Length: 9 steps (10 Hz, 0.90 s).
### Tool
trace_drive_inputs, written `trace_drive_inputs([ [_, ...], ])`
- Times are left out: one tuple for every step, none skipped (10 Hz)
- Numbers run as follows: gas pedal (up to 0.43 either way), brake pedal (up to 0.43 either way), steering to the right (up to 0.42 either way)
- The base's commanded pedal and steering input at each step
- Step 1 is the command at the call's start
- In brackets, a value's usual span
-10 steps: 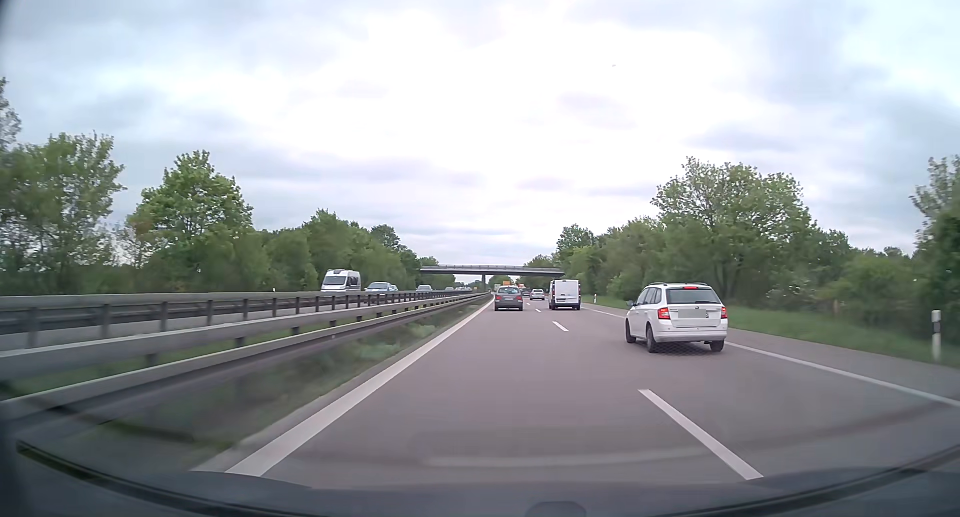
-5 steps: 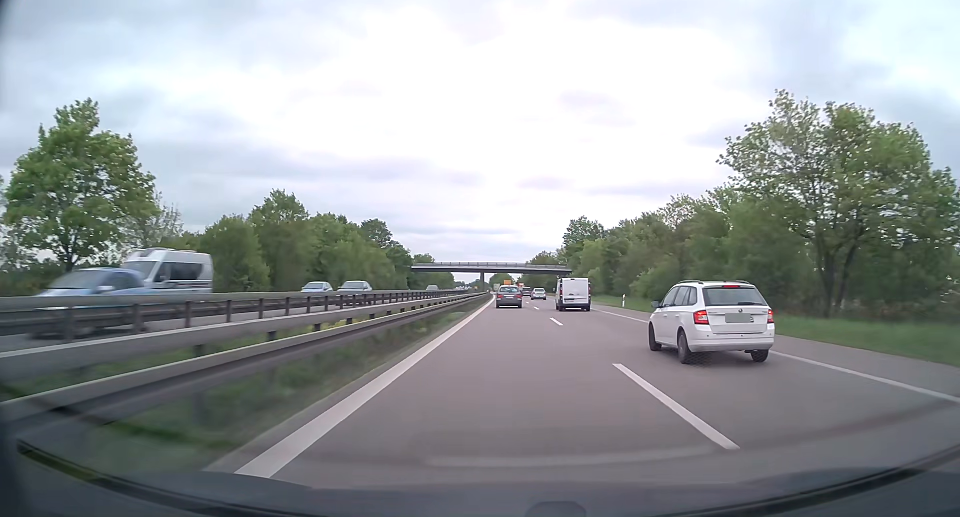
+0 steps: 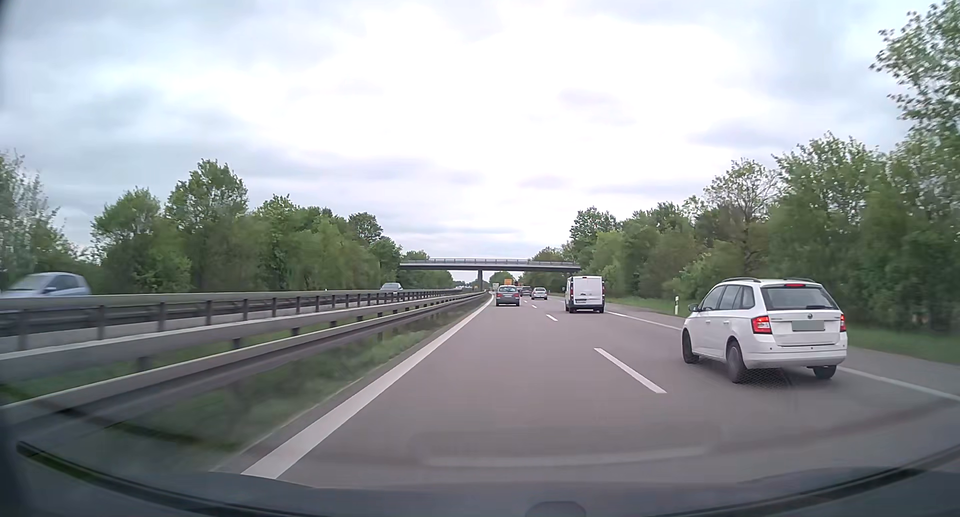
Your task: Follow the waypoints while adhering to traffic rules and regulations
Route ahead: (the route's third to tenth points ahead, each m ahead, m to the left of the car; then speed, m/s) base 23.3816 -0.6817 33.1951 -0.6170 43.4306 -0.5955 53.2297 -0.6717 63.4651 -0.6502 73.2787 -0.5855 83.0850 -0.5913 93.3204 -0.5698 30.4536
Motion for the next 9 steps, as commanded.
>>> trace_drive_inputs([
  [0.197,0.000,0.001],
  [0.197,0.000,0.001],
  [0.197,0.000,0.000],
  [0.197,0.000,0.000],
  [0.197,0.000,0.000],
  [0.197,0.000,0.000],
  [0.189,0.000,0.000],
  [0.189,0.000,0.000],
  [0.189,0.000,0.000],
])
